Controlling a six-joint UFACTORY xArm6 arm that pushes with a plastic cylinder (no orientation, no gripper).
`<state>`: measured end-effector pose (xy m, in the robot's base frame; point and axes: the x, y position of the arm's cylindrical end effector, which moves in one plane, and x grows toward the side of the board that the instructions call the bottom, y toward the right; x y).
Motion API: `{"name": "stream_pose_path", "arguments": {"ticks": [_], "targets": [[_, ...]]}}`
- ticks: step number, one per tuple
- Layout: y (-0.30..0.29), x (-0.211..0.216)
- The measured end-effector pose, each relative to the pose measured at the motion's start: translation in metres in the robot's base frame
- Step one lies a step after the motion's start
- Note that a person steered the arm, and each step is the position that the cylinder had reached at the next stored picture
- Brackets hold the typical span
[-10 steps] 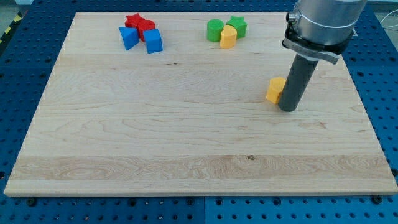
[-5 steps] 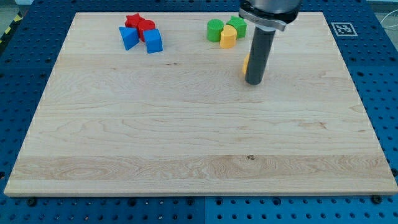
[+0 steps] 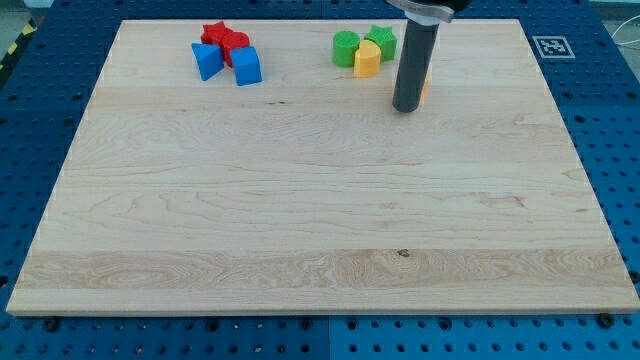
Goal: Slide the yellow hexagon closer to the group of the blocks
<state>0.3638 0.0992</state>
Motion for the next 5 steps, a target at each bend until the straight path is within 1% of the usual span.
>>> {"name": "stream_pose_path", "arguments": {"ticks": [1,2,3,4,5], "targets": [[-0.001,-0.008],[0.019,-0.002],[0.050,0.014],[0.060,0.000],[0.046,-0.014]]}}
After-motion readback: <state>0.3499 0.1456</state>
